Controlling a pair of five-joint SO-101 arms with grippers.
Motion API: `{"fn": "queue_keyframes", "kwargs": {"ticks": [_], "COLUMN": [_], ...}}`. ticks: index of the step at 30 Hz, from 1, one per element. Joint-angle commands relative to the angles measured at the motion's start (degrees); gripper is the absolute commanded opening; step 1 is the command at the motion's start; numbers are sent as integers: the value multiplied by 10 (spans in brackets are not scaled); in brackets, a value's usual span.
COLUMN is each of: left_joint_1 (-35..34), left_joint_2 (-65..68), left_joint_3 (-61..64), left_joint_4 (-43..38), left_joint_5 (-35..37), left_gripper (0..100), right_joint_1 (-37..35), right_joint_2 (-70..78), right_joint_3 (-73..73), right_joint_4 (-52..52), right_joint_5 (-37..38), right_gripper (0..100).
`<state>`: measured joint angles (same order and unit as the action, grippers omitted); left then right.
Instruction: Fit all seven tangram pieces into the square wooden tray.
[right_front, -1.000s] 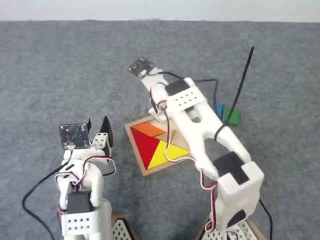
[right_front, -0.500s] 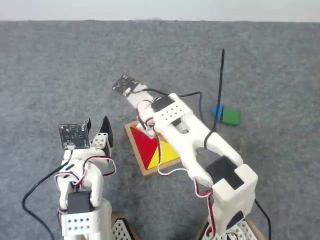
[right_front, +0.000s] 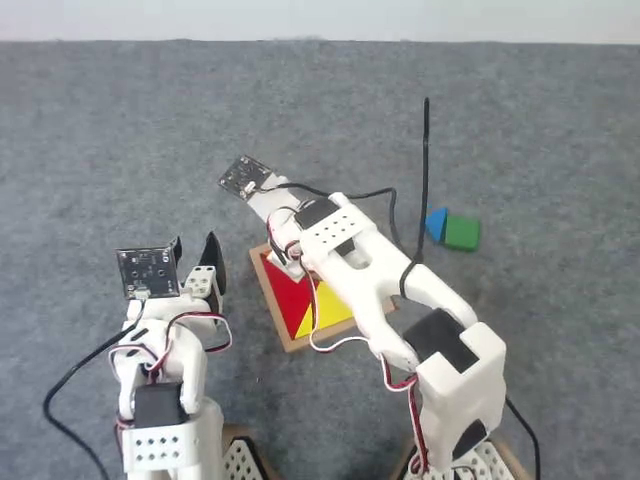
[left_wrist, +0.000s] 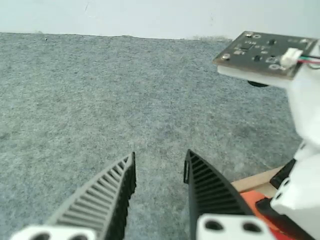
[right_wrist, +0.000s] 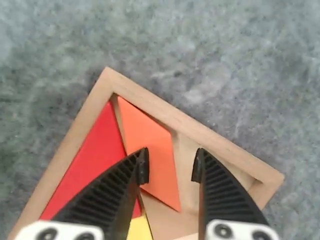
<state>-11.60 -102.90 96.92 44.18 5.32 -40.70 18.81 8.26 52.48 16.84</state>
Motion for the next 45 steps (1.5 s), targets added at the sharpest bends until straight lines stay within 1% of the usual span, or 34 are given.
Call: {"fn": "queue_keyframes", "kwargs": {"ticks": [1,4,10,20,26,28,31,33,42,45], "left_joint_1": [4,4,4,4,4,4,4,4,4,4], "left_joint_2": [-9,-9,-9,-9,-9,-9,-9,-9,-9,-9], "left_joint_3": [-5,-5,-5,-5,-5,-5,-5,-5,-5,-5], "left_joint_4": [3,3,3,3,3,3,3,3,3,3], "left_joint_5": [-7,-7,-7,-7,-7,-7,-7,-7,-7,-7], "left_gripper": [152,152,152,152,152,152,152,152,152,152], "right_joint_1": [-22,-31,-28,54,53,53,53,53,52,44], "right_joint_2": [-24,-12,23,28,31,31,31,26,-58,-55], "right_joint_3": [-3,-2,-6,-11,-16,-15,-15,-16,-27,-4], "right_joint_4": [14,13,12,13,15,15,15,15,59,53], "right_joint_5": [-12,-11,-11,-5,-5,-5,-5,-5,11,14], "right_gripper": [162,162,162,162,160,125,32,7,13,57]}}
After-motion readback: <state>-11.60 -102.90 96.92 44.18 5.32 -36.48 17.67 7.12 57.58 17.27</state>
